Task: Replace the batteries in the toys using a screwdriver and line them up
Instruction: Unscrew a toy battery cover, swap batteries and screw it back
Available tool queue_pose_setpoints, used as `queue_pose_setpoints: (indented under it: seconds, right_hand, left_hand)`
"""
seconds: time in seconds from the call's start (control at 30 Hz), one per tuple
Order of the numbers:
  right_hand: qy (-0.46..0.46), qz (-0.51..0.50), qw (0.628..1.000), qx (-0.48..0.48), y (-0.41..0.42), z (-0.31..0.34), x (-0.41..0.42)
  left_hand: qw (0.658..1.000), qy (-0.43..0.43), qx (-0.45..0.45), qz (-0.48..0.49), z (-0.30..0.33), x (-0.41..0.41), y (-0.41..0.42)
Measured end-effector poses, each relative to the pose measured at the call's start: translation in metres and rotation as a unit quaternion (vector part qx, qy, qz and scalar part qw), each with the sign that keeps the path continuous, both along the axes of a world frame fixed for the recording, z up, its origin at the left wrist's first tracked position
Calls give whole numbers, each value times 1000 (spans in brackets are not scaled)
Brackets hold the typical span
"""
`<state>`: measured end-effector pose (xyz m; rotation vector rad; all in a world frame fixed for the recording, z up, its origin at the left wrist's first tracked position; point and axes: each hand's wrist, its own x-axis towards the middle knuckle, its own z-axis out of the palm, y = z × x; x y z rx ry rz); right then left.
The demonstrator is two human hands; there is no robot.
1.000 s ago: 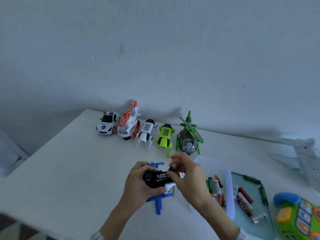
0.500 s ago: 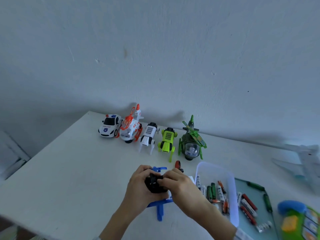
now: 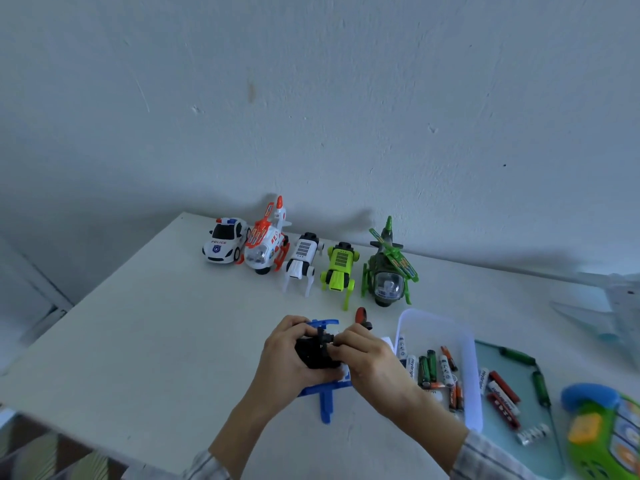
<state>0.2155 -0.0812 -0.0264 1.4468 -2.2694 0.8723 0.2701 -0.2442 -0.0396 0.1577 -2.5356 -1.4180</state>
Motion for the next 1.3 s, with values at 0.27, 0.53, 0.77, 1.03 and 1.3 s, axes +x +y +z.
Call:
queue_pose_setpoints:
  seconds: [0.27,0.53,0.77,1.03,1.3]
  right_hand:
    - [26,-39,999,20,0,-8,1]
    - [-159,-76,984,-18,0,-3,-7]
    - [-386,-131,898,-166,10,18,-1]
    - [-424,-132,890,-99,7,-13,4]
    - [-415,-154,886,-142,7,-12,4]
  left_hand:
    - [1000,23,-3,-3,-4,2,-1]
    - [1000,25,-5,-13,1,-2,-6]
    - [1000,13,-18,-8,1,1,-25]
    - [976,54,-211,21,-4,3,-29]
    - [912,190,-362,-32,0,-6,3]
